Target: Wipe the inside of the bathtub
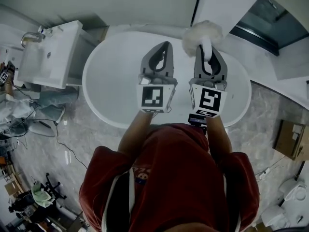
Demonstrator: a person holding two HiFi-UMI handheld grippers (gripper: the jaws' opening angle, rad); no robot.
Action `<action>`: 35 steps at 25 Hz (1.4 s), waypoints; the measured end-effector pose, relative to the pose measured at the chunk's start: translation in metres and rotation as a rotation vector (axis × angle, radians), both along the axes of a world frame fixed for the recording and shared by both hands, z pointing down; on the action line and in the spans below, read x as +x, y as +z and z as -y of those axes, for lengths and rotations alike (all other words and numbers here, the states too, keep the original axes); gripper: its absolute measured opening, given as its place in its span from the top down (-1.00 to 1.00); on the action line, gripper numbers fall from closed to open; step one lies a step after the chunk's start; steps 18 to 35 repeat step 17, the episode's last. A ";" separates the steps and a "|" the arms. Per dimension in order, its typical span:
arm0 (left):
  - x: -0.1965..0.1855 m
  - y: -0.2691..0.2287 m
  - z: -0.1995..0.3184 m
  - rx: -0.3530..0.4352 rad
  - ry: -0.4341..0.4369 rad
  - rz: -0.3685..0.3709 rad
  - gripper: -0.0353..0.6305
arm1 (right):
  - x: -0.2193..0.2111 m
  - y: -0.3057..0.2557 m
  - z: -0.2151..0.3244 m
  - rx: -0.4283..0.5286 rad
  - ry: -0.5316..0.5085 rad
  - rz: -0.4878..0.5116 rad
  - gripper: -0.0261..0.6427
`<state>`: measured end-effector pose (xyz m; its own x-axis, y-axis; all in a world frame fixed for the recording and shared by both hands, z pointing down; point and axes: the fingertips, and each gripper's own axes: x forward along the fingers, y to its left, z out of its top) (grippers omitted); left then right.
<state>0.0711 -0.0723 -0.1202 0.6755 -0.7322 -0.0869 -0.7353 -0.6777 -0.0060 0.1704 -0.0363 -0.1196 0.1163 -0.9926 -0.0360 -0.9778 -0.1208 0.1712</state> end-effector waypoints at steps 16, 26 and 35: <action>-0.007 -0.020 -0.004 0.014 -0.015 -0.036 0.85 | -0.006 -0.015 -0.005 0.024 -0.003 -0.021 0.66; -0.007 -0.023 -0.003 0.026 -0.014 -0.031 0.85 | -0.007 -0.016 -0.003 0.023 -0.005 -0.019 0.66; -0.007 -0.023 -0.003 0.026 -0.014 -0.031 0.85 | -0.007 -0.016 -0.003 0.023 -0.005 -0.019 0.66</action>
